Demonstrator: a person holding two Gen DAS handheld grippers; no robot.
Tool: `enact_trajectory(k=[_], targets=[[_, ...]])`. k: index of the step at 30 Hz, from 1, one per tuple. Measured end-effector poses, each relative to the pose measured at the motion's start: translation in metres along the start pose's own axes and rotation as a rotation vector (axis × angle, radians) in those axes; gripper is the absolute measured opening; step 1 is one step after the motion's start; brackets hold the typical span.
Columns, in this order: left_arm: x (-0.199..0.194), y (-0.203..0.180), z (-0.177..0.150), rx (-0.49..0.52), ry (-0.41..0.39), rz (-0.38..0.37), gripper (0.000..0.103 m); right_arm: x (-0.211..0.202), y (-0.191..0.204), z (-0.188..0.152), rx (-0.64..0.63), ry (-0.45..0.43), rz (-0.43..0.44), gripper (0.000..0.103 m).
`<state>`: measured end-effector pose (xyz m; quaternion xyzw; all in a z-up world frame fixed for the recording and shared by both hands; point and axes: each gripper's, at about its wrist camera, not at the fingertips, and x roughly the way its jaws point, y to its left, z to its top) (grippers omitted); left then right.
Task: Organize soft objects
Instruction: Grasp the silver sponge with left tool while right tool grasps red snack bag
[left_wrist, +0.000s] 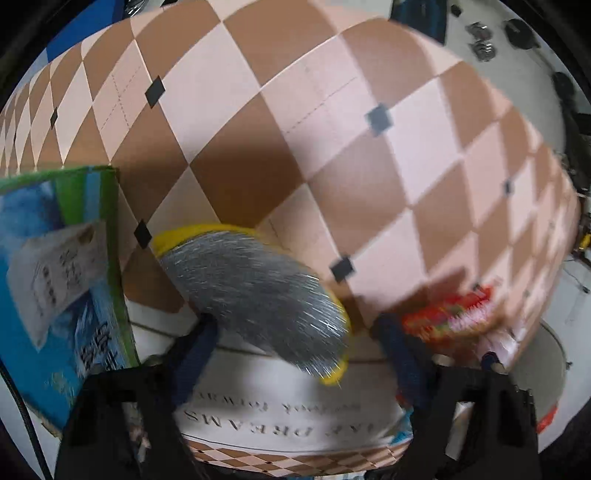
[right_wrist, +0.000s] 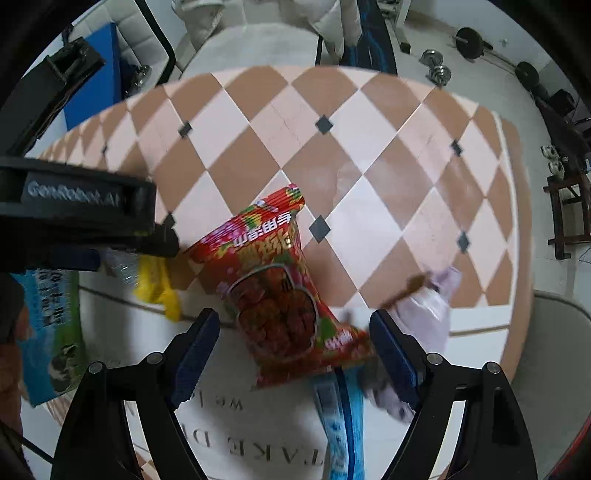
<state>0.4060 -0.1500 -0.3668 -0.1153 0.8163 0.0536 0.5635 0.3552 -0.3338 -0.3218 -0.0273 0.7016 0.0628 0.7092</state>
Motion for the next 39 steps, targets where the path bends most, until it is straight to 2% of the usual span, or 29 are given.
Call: enact_trajectory(k=[1, 3, 5, 7, 9, 10, 12, 15, 18, 21, 23, 25, 29, 33, 39], targets=[[0.005, 0.0, 0.001, 0.0, 0.007, 0.013, 0.06, 0.006, 0.0, 0.002, 0.0, 0.01, 0.001, 0.086], [0.004, -0.002, -0.003, 0.024, -0.02, 0.017, 0.057, 0.018, -0.002, 0.005, 0.013, 0.057, 0.006, 0.077], [0.002, -0.008, -0.01, 0.095, -0.053, 0.031, 0.048, 0.023, -0.008, 0.002, 0.07, 0.103, 0.003, 0.067], [0.001, -0.016, -0.023, 0.215, -0.09, 0.075, 0.048, 0.021, -0.011, -0.003, 0.09, 0.116, 0.009, 0.059], [0.006, -0.027, -0.038, 0.365, -0.113, 0.137, 0.048, 0.022, -0.011, -0.012, 0.102, 0.162, 0.028, 0.058], [0.009, -0.027, -0.041, 0.392, -0.113, 0.152, 0.048, 0.023, -0.011, -0.015, 0.104, 0.175, 0.049, 0.058], [0.008, -0.025, -0.043, 0.384, -0.122, 0.136, 0.048, 0.024, -0.011, -0.018, 0.121, 0.187, 0.085, 0.058], [0.003, -0.012, -0.036, 0.287, -0.1, 0.048, 0.052, 0.028, -0.015, -0.014, 0.161, 0.182, 0.081, 0.06], [-0.003, -0.002, -0.033, 0.229, -0.097, -0.003, 0.053, 0.036, -0.025, -0.008, 0.22, 0.18, 0.096, 0.06], [-0.004, 0.0, -0.036, 0.224, -0.113, -0.003, 0.053, 0.04, -0.027, 0.002, 0.253, 0.164, 0.083, 0.062], [-0.006, 0.001, -0.034, 0.219, -0.126, 0.011, 0.046, 0.042, -0.027, 0.003, 0.255, 0.154, 0.046, 0.054], [-0.008, 0.002, -0.037, 0.236, -0.142, 0.033, 0.044, 0.04, -0.019, 0.003, 0.263, 0.143, 0.027, 0.051], [-0.017, 0.004, -0.066, 0.273, -0.189, 0.043, 0.043, 0.029, -0.012, -0.011, 0.276, 0.139, 0.057, 0.049], [-0.051, 0.018, -0.101, 0.321, -0.258, 0.004, 0.043, 0.004, -0.001, -0.027, 0.275, 0.101, 0.078, 0.049], [-0.118, 0.076, -0.164, 0.356, -0.359, -0.087, 0.043, -0.053, 0.03, -0.058, 0.258, 0.026, 0.142, 0.049]])
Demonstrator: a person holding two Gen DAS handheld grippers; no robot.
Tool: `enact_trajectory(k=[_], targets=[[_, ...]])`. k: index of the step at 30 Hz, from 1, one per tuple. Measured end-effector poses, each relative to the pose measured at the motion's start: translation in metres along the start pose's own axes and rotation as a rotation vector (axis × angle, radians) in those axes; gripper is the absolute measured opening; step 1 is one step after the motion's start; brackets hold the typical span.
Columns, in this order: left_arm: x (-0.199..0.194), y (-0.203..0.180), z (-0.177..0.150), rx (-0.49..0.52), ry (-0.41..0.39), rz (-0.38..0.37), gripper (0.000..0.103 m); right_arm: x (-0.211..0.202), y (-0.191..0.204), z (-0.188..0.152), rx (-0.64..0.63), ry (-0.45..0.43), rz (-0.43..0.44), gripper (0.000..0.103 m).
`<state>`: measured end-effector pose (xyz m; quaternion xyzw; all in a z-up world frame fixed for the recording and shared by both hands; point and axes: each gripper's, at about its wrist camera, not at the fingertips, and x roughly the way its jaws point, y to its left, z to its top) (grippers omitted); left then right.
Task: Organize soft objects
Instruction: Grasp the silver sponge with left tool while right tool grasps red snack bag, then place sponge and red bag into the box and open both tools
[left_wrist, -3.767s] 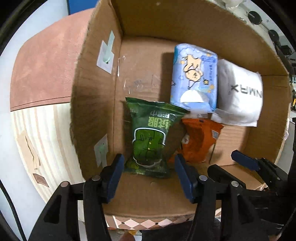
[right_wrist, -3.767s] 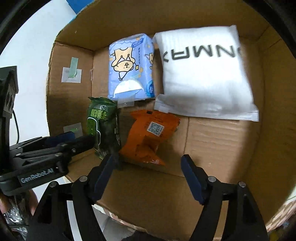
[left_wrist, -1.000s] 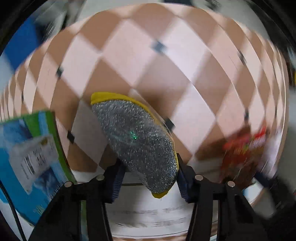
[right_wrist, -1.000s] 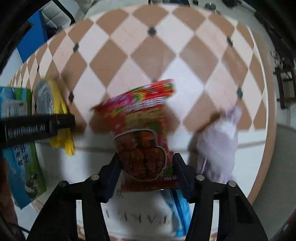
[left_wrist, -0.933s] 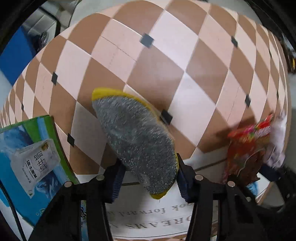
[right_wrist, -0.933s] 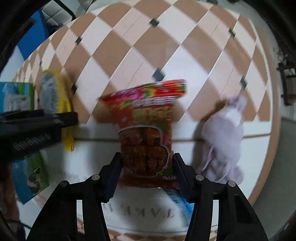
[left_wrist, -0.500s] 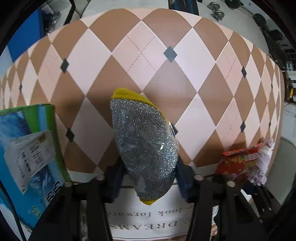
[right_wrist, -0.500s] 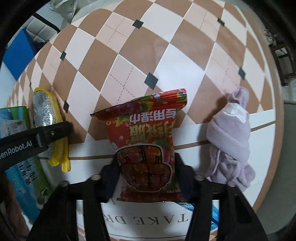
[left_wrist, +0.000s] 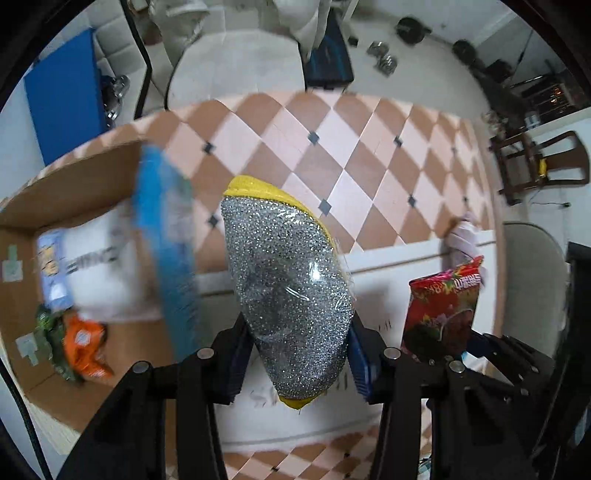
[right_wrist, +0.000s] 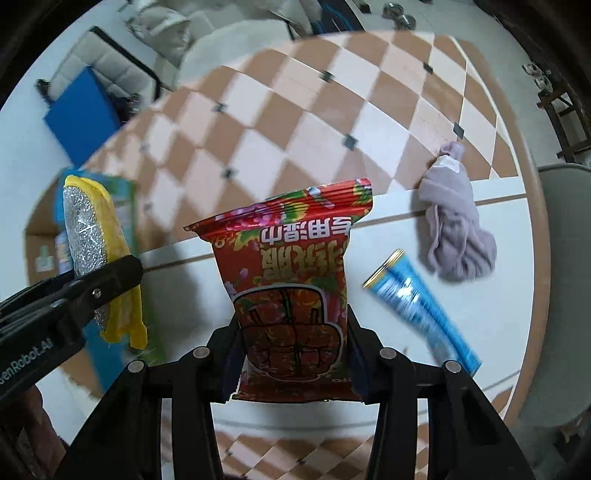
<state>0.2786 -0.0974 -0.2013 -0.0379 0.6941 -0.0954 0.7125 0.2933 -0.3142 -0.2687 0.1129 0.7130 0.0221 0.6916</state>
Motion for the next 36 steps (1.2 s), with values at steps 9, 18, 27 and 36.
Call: enact_trajectory(k=[9, 18, 27, 36], targets=[[-0.092, 0.122, -0.024, -0.028, -0.098, 0.067, 0.043, -0.064, 0.133, -0.06, -0.128, -0.082, 0.111, 0.049], [-0.078, 0.249, -0.008, -0.123, -0.049, 0.166, 0.044, -0.012, 0.254, -0.079, -0.144, -0.023, 0.071, 0.049], [-0.024, 0.307, 0.028, -0.163, 0.051, 0.178, 0.044, 0.053, 0.277, -0.074, -0.097, 0.045, -0.025, 0.049], [0.01, 0.323, 0.042, -0.165, 0.112, 0.193, 0.044, 0.09, 0.284, -0.065, -0.055, 0.085, -0.059, 0.049]])
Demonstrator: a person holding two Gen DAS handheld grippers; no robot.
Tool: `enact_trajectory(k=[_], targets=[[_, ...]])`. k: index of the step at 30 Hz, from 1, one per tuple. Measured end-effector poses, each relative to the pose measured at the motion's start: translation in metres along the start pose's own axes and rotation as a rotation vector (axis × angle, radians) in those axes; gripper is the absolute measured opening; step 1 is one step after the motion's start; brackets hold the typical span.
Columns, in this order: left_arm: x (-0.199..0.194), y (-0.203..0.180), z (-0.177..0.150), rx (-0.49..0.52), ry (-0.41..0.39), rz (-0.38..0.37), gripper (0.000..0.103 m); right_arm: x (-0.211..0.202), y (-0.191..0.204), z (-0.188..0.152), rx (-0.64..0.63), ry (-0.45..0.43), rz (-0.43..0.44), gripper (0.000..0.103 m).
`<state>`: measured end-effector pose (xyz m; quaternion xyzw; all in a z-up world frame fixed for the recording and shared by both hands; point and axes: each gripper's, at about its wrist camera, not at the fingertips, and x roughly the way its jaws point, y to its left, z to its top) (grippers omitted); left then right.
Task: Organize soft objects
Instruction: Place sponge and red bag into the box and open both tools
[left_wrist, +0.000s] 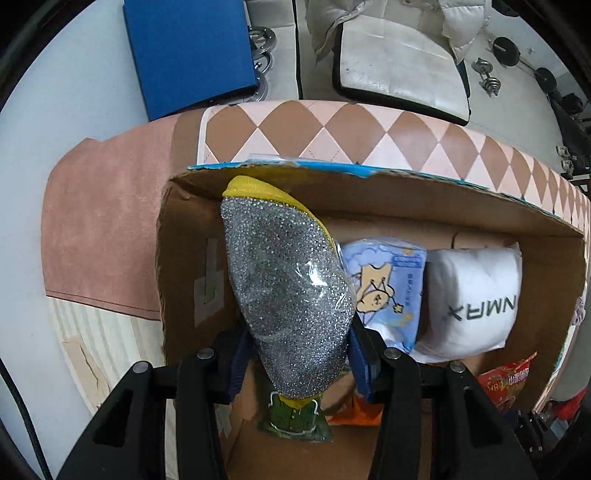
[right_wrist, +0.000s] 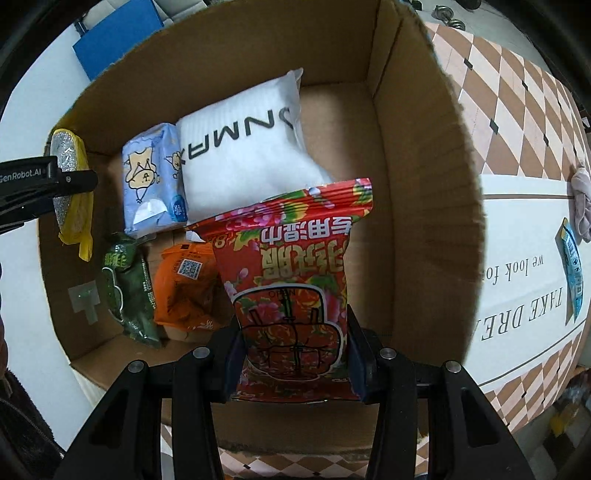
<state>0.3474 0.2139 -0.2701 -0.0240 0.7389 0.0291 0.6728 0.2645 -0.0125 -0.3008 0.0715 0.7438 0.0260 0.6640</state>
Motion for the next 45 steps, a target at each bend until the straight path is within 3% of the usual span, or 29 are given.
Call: enact_trajectory(k=[7, 9, 10, 13, 19, 21, 22, 23, 25, 31, 45], targets=[[0.004, 0.004, -0.001, -0.01, 0.025, -0.026, 0.047, 0.011, 0.011, -0.001, -0.009, 0.038, 0.003, 0.05], [0.002, 0.008, -0.002, -0.029, 0.032, -0.054, 0.048, 0.011, 0.015, -0.003, -0.016, 0.051, 0.027, 0.057], [0.0, 0.011, -0.004, -0.038, 0.03, -0.064, 0.049, 0.009, 0.016, -0.004, -0.019, 0.047, 0.029, 0.067], [-0.01, 0.014, -0.008, -0.037, 0.007, -0.066, 0.065, 0.001, 0.021, -0.006, -0.034, 0.028, 0.019, 0.074], [-0.032, 0.018, -0.023, -0.025, -0.051, -0.069, 0.076, -0.016, 0.026, -0.008, -0.05, 0.0, -0.02, 0.074], [-0.038, 0.019, -0.032, -0.028, -0.06, -0.082, 0.084, -0.02, 0.027, -0.011, -0.055, -0.011, -0.028, 0.08], [-0.041, 0.019, -0.036, -0.026, -0.07, -0.089, 0.096, -0.023, 0.028, -0.012, -0.061, -0.018, -0.033, 0.091], [-0.044, 0.02, -0.041, -0.025, -0.081, -0.091, 0.099, -0.026, 0.029, -0.014, -0.065, -0.028, -0.036, 0.099], [-0.05, 0.019, -0.054, -0.022, -0.1, -0.089, 0.099, -0.03, 0.029, -0.017, -0.075, -0.044, -0.043, 0.103], [-0.07, 0.019, -0.101, -0.023, -0.177, -0.106, 0.099, -0.052, 0.025, -0.034, -0.086, -0.117, -0.08, 0.103], [-0.112, 0.012, -0.201, -0.032, -0.357, -0.026, 0.1, -0.119, 0.02, -0.099, -0.127, -0.304, -0.083, 0.103]])
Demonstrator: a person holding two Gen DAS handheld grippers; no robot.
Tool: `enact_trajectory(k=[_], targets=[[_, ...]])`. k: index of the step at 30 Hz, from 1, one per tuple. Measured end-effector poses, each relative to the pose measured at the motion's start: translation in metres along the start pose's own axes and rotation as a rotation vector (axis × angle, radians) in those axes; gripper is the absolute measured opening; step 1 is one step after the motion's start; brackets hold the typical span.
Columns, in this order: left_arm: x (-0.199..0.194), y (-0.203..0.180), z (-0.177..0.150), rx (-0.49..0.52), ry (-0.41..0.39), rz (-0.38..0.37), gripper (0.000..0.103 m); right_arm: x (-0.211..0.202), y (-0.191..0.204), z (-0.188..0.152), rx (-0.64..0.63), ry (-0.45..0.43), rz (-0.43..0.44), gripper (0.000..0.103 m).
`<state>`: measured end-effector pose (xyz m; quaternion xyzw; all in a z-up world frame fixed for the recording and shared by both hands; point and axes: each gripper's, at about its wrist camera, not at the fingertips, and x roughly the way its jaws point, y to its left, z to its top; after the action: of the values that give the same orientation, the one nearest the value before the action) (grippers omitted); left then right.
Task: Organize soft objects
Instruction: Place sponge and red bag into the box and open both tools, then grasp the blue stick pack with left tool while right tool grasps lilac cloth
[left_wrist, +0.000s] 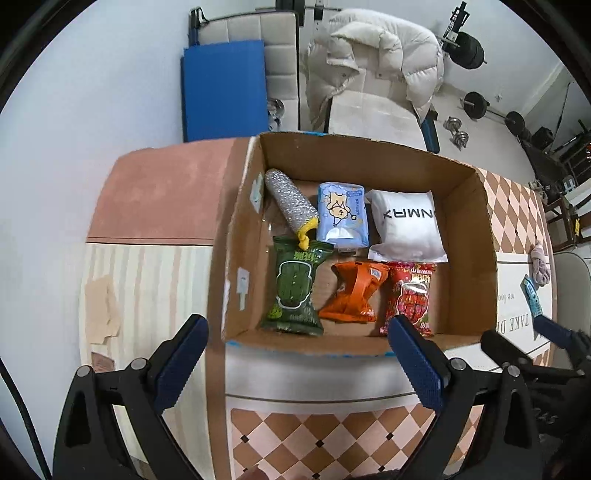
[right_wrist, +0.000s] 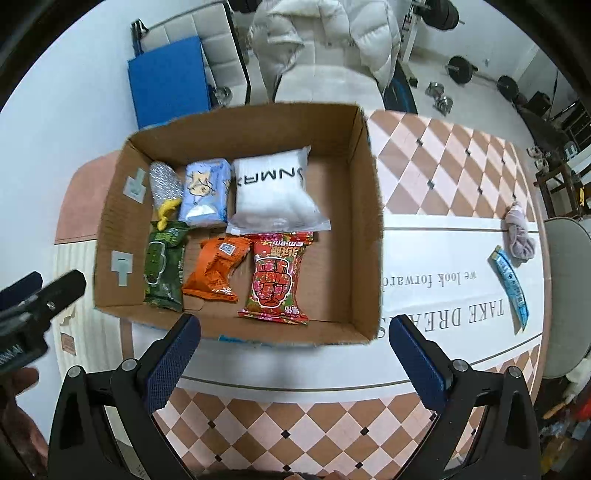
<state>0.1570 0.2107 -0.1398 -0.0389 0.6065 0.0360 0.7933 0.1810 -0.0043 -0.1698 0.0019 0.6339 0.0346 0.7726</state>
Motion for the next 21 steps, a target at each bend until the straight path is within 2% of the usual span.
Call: enact_trajectory(k=[8, 13, 15, 17, 21], targets=[[-0.023, -0.005, -0.012, -0.03, -0.033, -0.017, 0.101, -0.035, 0.0, -0.018, -0.026, -0.048, 0.046, 0.103], [-0.037, -0.028, -0.008, -0.007, -0.065, -0.001, 0.101, -0.039, -0.013, -0.019, -0.01, -0.053, 0.079, 0.103], [-0.04, -0.048, -0.005, 0.022, -0.074, 0.011, 0.101, -0.041, -0.029, -0.019, 0.01, -0.055, 0.081, 0.103], [-0.04, -0.067, -0.003, 0.04, -0.068, -0.01, 0.101, -0.041, -0.053, -0.019, 0.04, -0.053, 0.075, 0.103], [-0.025, -0.137, 0.001, 0.091, -0.008, -0.096, 0.101, -0.038, -0.122, -0.024, 0.135, -0.033, 0.044, 0.103]])
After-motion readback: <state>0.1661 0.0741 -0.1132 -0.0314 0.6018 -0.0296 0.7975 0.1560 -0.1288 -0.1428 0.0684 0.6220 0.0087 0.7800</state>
